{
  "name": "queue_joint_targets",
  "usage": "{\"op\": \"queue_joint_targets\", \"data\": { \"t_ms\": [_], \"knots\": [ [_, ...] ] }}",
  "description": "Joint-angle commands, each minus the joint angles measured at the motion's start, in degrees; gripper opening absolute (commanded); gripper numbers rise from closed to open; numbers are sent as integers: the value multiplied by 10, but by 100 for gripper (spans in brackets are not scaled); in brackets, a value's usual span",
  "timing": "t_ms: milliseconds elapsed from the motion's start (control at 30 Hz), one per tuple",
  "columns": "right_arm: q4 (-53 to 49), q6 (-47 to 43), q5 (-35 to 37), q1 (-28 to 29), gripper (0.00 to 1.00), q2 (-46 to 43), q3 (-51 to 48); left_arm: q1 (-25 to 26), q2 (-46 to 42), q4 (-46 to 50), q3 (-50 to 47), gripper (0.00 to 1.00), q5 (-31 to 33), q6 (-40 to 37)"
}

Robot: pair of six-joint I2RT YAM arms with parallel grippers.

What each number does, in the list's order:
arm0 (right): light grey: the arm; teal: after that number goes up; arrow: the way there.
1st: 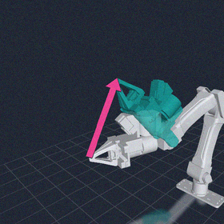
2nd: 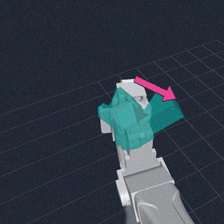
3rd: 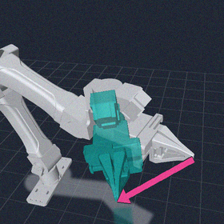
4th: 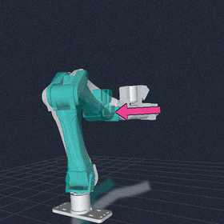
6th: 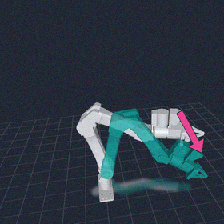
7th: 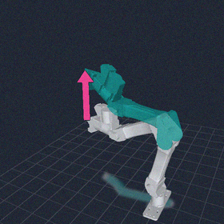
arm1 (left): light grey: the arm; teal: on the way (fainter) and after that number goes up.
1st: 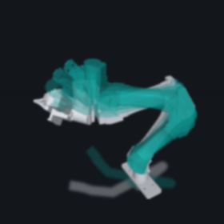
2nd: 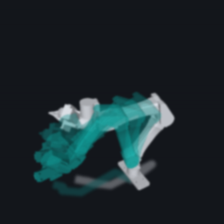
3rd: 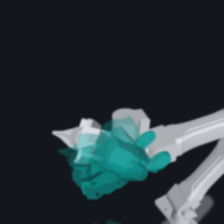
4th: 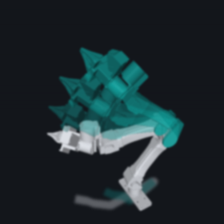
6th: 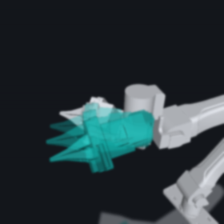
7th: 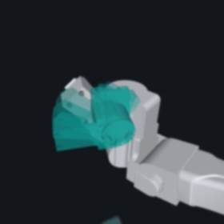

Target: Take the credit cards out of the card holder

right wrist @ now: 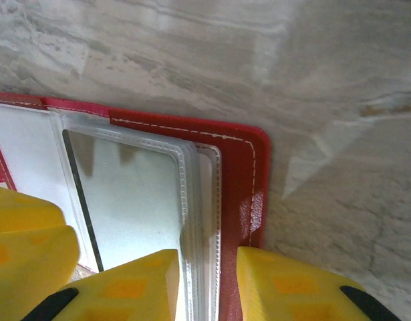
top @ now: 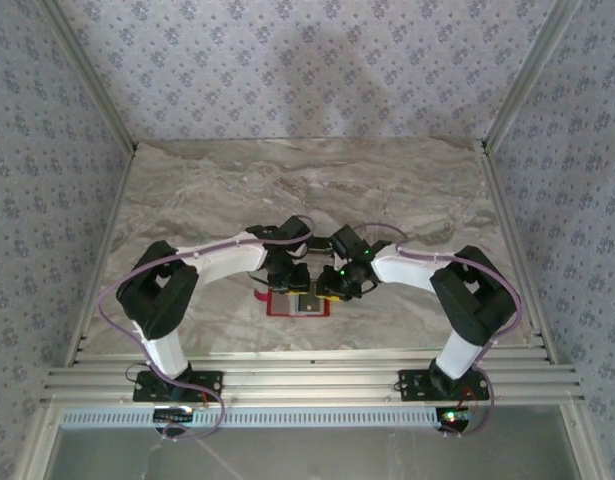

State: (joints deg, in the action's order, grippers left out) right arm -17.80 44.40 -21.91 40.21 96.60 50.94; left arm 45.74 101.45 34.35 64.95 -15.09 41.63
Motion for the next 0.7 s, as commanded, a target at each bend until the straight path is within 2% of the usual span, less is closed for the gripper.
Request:
{"op": "queue_joint_targets", "data": {
  "t_ms": [0, 267, 667],
  "knots": [
    [-9, 5, 13, 6, 30, 21, 9, -2, 7, -5, -3, 22, -10, 5],
    [-81, -30, 77, 3, 30, 9, 19, -3, 8, 3, -1, 20, 0, 2],
    [-92, -41, 75, -4, 30, -3, 25, -2, 28, 3, 1, 20, -6, -5]
  ]
}}
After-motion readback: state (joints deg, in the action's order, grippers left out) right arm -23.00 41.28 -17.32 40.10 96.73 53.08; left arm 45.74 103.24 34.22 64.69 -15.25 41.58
